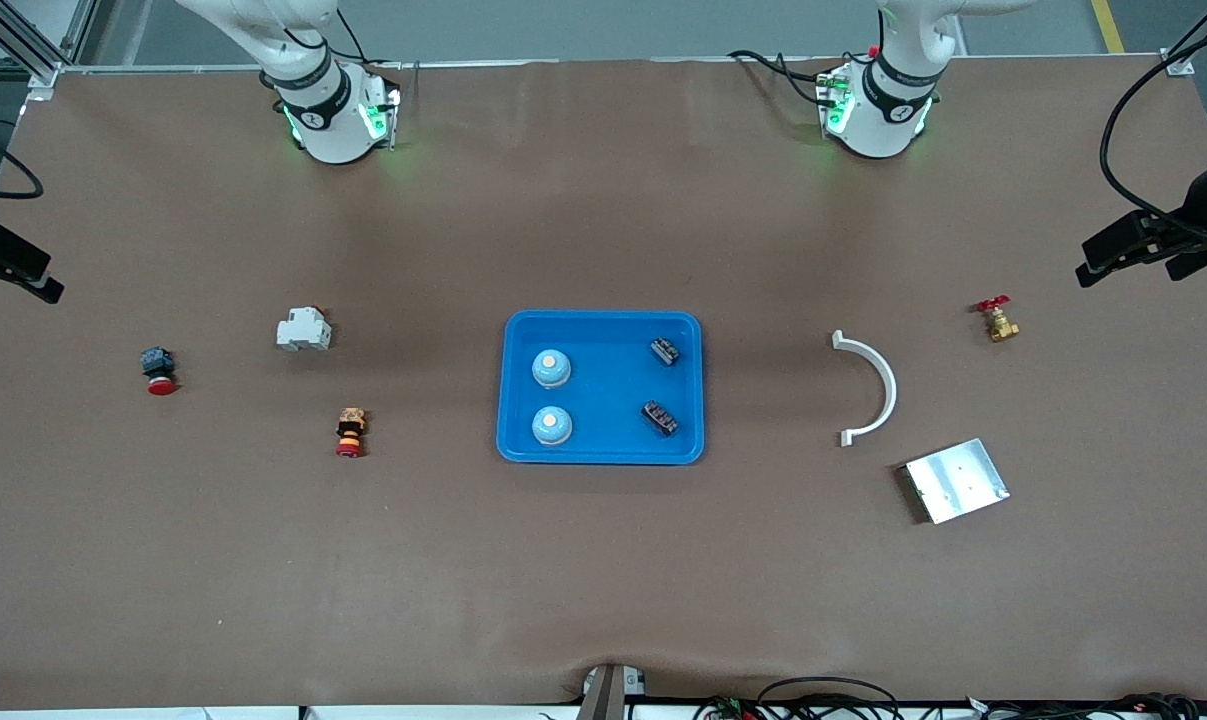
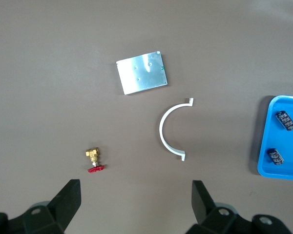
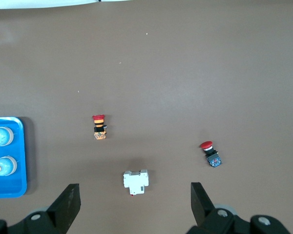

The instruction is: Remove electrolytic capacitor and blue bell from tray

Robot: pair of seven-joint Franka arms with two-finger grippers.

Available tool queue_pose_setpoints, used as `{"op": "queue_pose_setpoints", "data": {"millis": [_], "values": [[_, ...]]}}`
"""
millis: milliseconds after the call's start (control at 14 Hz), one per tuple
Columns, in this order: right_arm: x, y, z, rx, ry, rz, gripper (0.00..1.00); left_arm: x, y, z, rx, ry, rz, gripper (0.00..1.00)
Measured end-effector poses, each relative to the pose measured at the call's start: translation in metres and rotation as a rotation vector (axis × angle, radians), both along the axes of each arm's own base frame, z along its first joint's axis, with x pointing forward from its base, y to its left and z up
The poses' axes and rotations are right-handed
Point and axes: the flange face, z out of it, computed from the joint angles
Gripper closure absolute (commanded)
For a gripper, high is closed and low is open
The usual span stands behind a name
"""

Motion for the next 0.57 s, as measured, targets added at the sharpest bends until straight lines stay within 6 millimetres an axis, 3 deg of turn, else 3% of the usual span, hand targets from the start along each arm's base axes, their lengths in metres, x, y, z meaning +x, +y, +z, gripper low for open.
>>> {"op": "queue_pose_setpoints", "data": {"millis": [570], "values": [[-0.0022, -0.0053, -0.0037, 0.002, 0.021, -0.010, 0.00, 0.0000, -0.0001, 0.0000, 0.000, 0.000, 0.000, 0.00]]}}
